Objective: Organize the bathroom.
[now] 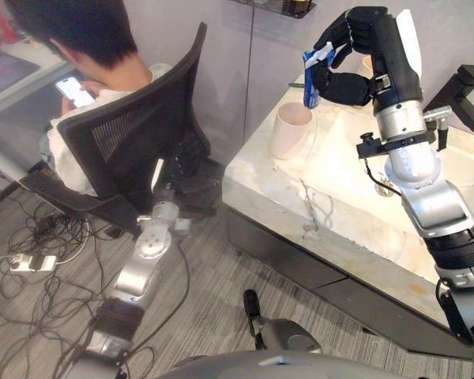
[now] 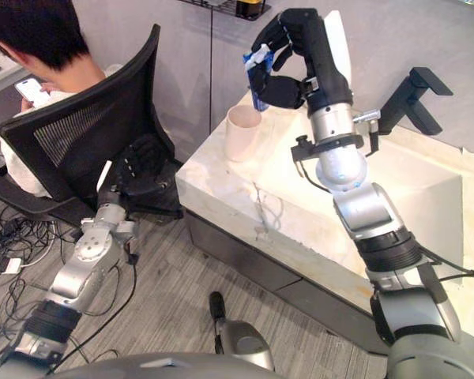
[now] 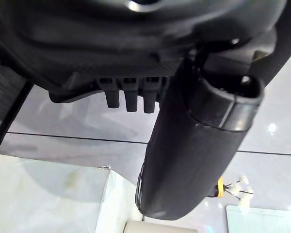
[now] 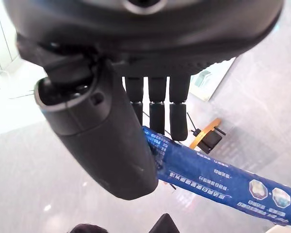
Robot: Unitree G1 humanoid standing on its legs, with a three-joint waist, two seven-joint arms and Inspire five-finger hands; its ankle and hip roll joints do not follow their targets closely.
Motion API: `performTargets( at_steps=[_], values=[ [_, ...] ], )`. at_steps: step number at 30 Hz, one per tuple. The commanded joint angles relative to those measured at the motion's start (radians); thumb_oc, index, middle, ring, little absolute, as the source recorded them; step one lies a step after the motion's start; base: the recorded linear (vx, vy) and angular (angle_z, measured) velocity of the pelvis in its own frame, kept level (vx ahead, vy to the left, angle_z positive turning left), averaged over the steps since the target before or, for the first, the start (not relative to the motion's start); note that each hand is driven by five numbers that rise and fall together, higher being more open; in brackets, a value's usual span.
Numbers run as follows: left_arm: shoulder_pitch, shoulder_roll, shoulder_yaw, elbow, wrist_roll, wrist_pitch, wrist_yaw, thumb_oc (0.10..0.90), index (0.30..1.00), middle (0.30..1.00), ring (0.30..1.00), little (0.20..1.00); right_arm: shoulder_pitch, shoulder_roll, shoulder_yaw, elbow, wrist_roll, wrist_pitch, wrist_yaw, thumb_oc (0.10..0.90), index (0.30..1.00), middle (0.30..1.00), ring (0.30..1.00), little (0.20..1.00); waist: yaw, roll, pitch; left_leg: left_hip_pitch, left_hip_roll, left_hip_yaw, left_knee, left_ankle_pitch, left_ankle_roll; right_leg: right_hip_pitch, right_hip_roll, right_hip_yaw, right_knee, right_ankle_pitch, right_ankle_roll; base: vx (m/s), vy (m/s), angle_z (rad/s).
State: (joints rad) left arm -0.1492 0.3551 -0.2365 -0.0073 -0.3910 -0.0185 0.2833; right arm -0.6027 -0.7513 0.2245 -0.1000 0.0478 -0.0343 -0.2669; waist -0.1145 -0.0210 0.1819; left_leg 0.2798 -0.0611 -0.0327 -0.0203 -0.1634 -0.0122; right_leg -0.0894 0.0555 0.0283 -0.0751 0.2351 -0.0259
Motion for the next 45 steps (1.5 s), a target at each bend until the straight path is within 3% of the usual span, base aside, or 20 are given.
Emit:
performTargets(
  at_steps=[1, 13, 19, 45],
  values=[
    [-0.022, 0.046, -0.021, -0.069, 0.013, -0.097, 0.001, 0.800, 0.900, 0.900, 0.900, 0.900, -0.139, -0.022, -0.102, -0.086, 0.030, -0.096, -0.046, 0.400, 0.300, 0.300, 0.300, 0.300, 0.005, -0.045, -0.124, -0.098, -0.103, 0.008, 0.082, 0.019, 0.031, -0.018, 0.031, -0.039, 0.063, -0.125, 0.093, 0.00, 0.000, 0.00],
    [-0.021, 0.044, -0.025, -0.073, 0.011, -0.100, 0.018, 0.800, 0.900, 0.900, 0.900, 0.900, -0.149, -0.022, -0.107, -0.118, 0.025, -0.116, -0.068, 0.400, 0.300, 0.300, 0.300, 0.300, 0.004, -0.047, -0.124, -0.101, -0.102, 0.012, 0.081, 0.019, 0.032, -0.014, 0.034, -0.032, 0.058, -0.125, 0.091, 0.00, 0.000, 0.00],
    [-0.021, 0.043, -0.022, -0.070, 0.013, -0.098, 0.013, 0.800, 0.900, 0.900, 0.900, 0.900, -0.151, -0.019, -0.103, -0.130, 0.038, -0.094, -0.047, 0.400, 0.300, 0.300, 0.300, 0.300, 0.005, -0.048, -0.125, -0.105, -0.101, 0.014, 0.085, 0.018, 0.030, -0.015, 0.033, -0.032, 0.059, -0.126, 0.091, 0.00, 0.000, 0.00],
    [-0.016, 0.027, -0.017, -0.077, 0.048, -0.076, 0.035, 0.800, 0.900, 0.900, 0.900, 0.900, -0.017, 0.134, -0.040, -0.097, 0.054, -0.040, -0.012, 0.400, 0.300, 0.300, 0.300, 0.300, 0.005, -0.030, -0.104, -0.097, -0.098, 0.021, 0.085, 0.009, 0.036, -0.017, 0.028, -0.046, 0.053, -0.121, 0.091, 0.01, -0.008, 0.00]
  ],
)
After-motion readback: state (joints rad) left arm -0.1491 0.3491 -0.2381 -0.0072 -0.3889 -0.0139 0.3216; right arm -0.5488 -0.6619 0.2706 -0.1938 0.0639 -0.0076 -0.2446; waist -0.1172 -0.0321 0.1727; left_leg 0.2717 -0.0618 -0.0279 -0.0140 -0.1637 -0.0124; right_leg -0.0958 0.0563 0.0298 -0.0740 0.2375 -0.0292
